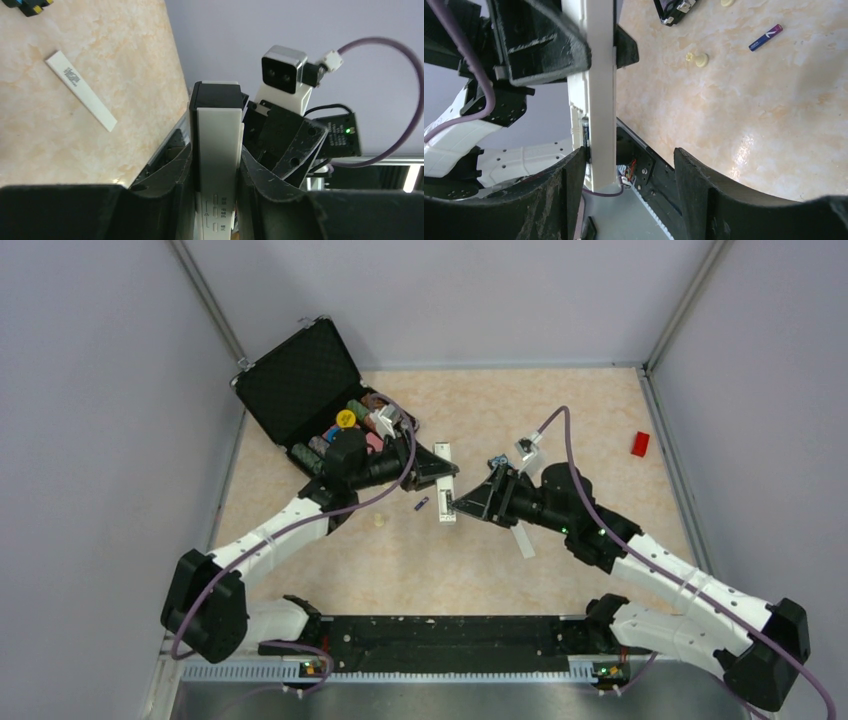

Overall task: Load the batteries into the remote control
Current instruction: Load the battery into the remote control, then pick up the battery from the center of the board.

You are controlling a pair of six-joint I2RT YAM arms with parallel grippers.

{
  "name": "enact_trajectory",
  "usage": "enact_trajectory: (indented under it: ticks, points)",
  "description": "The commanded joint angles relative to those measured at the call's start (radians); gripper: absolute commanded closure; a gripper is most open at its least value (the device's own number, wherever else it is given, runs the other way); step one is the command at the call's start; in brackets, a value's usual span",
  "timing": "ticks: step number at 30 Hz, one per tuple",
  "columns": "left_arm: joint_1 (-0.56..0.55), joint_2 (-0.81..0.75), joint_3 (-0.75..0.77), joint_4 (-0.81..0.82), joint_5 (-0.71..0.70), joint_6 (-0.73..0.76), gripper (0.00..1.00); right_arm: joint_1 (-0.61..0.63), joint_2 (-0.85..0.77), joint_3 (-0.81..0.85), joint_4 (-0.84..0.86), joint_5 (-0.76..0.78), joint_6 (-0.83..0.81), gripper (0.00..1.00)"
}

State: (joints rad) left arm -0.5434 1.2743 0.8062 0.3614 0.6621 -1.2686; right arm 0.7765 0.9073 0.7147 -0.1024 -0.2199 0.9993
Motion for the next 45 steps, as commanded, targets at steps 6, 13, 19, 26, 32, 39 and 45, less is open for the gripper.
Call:
enact_trajectory:
  ticks: [6,13,19,26,32,39,45]
  points:
    - [-0.004,-0.177,0.049,-0.276,-0.177,0.362,1.00,-0.010,0.000,0.072,-0.021,0.028,0.025,0.22]
    - [0.009,-0.277,0.059,-0.523,-0.464,0.505,1.00,-0.010,0.148,0.147,-0.118,0.060,0.022,0.32]
    - [0.009,-0.385,0.075,-0.712,-0.751,0.545,1.00,0.019,0.436,0.306,-0.282,0.210,0.032,0.53]
    - [0.009,-0.534,0.050,-0.827,-0.920,0.546,1.00,0.113,0.751,0.536,-0.413,0.436,0.068,0.57]
    - [0.009,-0.595,0.035,-0.867,-0.972,0.555,1.00,0.153,0.942,0.682,-0.498,0.507,0.152,0.58]
    - [0.010,-0.631,-0.014,-0.848,-0.942,0.544,1.00,0.179,1.092,0.841,-0.592,0.599,0.196,0.58]
    - [0.008,-0.653,-0.027,-0.862,-0.961,0.545,1.00,0.178,1.195,0.924,-0.677,0.613,0.258,0.58]
